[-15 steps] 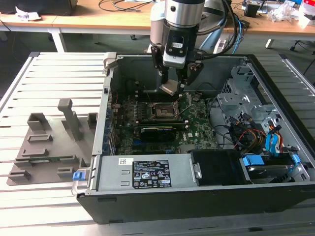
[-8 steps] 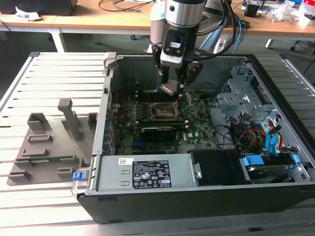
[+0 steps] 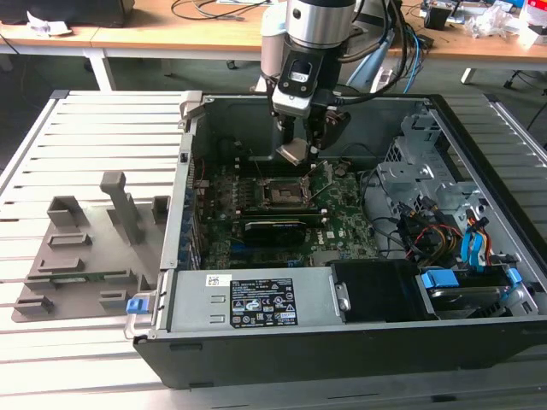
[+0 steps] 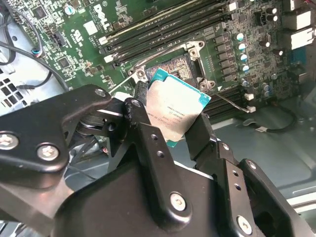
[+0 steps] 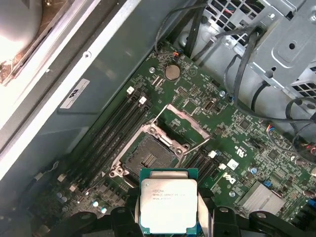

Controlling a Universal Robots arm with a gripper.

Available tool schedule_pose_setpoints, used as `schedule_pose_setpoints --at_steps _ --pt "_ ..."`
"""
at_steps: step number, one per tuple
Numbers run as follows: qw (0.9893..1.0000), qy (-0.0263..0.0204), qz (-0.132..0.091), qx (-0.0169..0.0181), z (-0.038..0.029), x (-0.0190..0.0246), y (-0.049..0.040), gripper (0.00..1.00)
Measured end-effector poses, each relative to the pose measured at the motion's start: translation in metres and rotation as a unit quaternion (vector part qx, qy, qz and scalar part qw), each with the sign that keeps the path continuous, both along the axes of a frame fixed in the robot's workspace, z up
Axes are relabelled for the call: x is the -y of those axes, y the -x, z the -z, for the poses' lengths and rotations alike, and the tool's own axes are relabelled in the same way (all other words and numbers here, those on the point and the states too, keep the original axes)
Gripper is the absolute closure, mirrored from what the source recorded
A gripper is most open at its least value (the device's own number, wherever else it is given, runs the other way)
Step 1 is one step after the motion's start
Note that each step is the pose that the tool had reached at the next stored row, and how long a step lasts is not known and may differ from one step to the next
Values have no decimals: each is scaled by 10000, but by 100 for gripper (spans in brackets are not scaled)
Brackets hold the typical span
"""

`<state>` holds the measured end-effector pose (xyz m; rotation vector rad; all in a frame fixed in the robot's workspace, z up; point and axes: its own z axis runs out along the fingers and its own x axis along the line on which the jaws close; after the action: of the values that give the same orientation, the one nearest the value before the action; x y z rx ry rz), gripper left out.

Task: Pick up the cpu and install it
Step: 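Place the cpu into insertion slot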

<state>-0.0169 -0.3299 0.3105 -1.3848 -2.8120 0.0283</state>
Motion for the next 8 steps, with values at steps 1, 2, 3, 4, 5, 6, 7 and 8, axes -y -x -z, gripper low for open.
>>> schedule_pose_setpoints --at_steps 1,2,3,4,5,6,7,8 --pt "10000 0 22 0 0 0 0 45" --pt "10000 0 42 0 0 0 0 45" --pt "10000 0 79 0 0 0 0 45" --pt "9999 0 124 0 0 0 0 45" --pt "9998 1 180 0 0 0 0 45" --pt "9998 1 220 0 0 0 0 45" --pt "9997 1 264 0 0 0 0 45" --pt "9995 1 314 0 0 0 0 45"
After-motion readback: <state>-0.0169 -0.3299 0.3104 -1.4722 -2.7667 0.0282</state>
